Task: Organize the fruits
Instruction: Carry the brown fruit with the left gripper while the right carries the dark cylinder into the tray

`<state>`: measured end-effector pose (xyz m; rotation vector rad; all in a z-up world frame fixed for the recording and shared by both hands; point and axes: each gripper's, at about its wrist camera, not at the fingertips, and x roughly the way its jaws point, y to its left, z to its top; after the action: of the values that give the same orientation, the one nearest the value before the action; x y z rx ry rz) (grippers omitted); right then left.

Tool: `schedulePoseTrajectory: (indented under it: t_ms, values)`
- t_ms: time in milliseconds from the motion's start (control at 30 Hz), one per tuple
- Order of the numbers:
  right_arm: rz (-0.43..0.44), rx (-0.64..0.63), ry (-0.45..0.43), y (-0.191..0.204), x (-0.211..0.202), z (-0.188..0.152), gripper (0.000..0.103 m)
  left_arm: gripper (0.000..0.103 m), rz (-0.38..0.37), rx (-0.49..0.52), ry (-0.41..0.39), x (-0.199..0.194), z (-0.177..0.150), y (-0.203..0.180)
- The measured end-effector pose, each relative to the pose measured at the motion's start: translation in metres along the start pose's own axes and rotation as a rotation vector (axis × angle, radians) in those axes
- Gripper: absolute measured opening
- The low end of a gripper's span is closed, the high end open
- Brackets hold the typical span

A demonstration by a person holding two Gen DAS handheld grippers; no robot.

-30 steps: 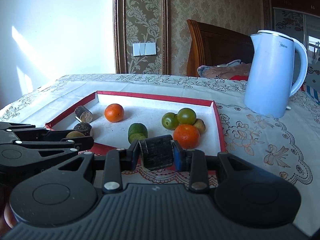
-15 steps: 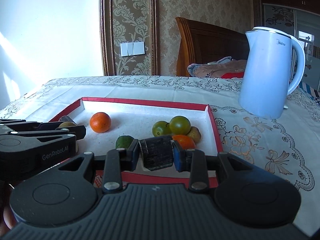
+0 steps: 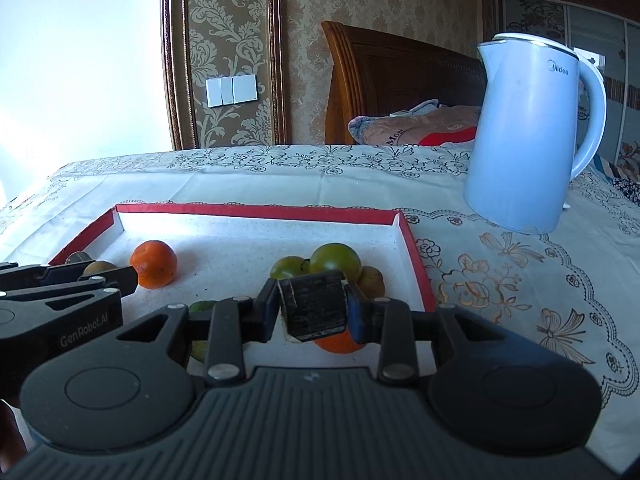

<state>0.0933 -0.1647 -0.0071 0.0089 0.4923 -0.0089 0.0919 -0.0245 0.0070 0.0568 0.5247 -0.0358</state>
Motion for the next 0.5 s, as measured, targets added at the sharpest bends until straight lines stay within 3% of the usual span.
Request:
schedulePoseTrajectory:
  t_ms: [500]
  values:
    - [-0.041,-0.002,-0.007,0.010,0.026,0.010,0.031,0.027,0.047,-0.018,0.036,0.025,0.003,0.006]
